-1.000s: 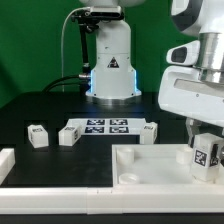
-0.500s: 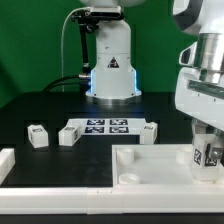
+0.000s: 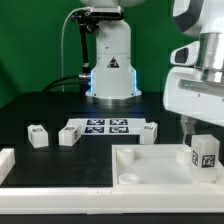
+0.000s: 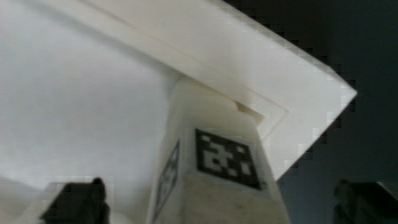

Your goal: Assemble one leg

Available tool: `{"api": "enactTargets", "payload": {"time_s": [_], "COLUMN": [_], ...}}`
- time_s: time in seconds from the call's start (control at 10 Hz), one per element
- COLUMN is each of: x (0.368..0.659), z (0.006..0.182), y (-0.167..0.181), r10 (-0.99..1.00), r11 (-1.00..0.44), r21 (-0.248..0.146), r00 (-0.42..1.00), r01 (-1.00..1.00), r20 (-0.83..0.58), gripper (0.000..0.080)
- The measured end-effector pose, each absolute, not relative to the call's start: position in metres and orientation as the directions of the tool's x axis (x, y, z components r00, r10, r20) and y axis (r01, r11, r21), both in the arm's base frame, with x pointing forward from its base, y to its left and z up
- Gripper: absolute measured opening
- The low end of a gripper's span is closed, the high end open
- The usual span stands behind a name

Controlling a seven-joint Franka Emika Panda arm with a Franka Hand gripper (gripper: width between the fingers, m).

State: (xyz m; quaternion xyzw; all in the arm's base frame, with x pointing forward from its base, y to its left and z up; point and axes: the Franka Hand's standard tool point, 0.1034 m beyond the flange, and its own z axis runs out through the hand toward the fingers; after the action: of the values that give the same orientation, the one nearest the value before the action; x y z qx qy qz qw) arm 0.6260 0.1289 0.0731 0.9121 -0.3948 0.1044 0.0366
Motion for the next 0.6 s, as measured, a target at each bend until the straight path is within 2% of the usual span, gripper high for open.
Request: {"api": "enactTargets", "payload": {"time_s": [0.3,0.6], "x": [0.6275,0.6274], "z": [0.0739,0.0759], "y": [0.1247,0.1247], "r10": [-0.377,-0.078], "r11": [-0.914,-0.982], "r21": [0.076,0.153], "r00": [0.902,0.979], "r01": [-0.400,-0.108], "r20": [0.212,0.186], "gripper": [0.0649,0.0649]}}
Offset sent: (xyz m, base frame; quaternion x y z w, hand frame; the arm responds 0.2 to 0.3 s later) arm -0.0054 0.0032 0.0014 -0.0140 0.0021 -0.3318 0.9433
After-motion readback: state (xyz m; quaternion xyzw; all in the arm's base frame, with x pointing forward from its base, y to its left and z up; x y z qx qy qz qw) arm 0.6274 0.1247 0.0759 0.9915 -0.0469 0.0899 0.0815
